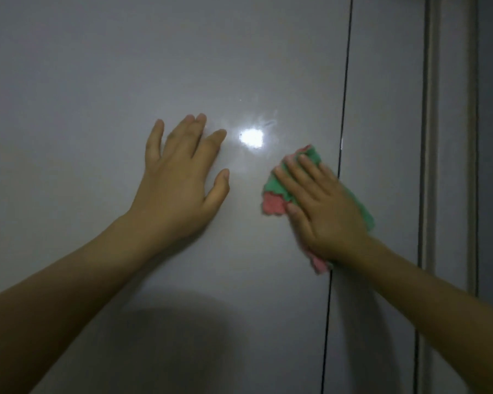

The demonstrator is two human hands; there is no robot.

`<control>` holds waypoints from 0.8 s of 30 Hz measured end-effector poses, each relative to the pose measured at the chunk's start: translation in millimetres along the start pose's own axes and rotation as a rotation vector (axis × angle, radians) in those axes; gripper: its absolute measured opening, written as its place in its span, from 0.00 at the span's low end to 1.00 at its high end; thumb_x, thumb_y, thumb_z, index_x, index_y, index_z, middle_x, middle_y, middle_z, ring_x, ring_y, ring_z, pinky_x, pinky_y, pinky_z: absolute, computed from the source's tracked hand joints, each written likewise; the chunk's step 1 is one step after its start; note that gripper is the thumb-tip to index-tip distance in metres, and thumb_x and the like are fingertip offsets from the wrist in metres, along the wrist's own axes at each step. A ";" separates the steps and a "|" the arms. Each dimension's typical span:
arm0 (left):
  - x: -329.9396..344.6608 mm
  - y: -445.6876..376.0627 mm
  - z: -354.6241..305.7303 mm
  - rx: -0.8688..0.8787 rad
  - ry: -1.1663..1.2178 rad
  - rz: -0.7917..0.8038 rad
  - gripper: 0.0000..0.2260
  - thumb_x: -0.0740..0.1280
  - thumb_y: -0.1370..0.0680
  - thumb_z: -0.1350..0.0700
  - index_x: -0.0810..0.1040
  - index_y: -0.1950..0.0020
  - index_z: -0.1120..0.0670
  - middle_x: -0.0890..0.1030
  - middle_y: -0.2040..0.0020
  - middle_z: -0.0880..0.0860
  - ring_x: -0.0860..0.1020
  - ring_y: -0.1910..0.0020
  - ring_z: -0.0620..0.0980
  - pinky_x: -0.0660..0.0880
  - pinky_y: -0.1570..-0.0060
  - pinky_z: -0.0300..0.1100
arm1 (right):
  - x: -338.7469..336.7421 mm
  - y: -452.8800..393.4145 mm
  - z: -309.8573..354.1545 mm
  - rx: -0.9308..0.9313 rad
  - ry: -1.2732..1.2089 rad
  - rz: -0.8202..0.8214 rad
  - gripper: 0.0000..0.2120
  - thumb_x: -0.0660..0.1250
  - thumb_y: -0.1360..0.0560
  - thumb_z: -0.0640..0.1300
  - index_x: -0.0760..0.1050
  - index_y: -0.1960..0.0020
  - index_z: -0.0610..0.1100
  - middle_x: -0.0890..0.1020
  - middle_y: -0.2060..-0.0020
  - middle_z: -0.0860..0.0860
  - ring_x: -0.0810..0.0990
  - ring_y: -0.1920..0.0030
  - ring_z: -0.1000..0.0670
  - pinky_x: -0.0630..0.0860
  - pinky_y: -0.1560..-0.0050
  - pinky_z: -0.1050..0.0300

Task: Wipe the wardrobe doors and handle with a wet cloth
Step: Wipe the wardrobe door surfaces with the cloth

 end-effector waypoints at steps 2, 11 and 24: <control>-10.2 11.9 9.7 -0.039 -0.001 -0.011 0.27 0.50 0.23 0.44 0.67 0.28 0.56 0.67 0.28 0.59 0.62 0.26 0.56 0.44 0.27 0.56 | -3.3 -23.4 -3.5 0.268 -0.037 -0.095 0.26 0.46 0.19 0.52 0.51 0.23 0.45 0.57 0.24 0.46 0.50 0.23 0.49 0.45 0.24 0.51; -24.0 43.1 45.4 -0.180 -0.084 0.008 0.30 0.49 0.24 0.43 0.64 0.26 0.56 0.61 0.26 0.62 0.58 0.25 0.60 0.46 0.28 0.57 | 8.6 -30.2 70.6 -0.205 -0.007 0.015 0.25 0.46 0.19 0.52 0.55 0.23 0.45 0.57 0.24 0.47 0.52 0.23 0.47 0.49 0.24 0.47; -33.5 64.0 110.9 -0.301 -0.156 -0.011 0.30 0.50 0.24 0.42 0.62 0.25 0.56 0.64 0.26 0.62 0.60 0.27 0.62 0.49 0.28 0.58 | 20.3 -73.4 124.6 -0.253 0.026 -0.070 0.26 0.51 0.20 0.51 0.59 0.24 0.45 0.60 0.25 0.47 0.55 0.24 0.46 0.50 0.24 0.47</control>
Point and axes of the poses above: each hand's wrist, its own y-axis away from the middle knuckle, its own x-axis out of the palm, z = x × y, the point moved 1 cm from there along -y, towards the middle knuckle
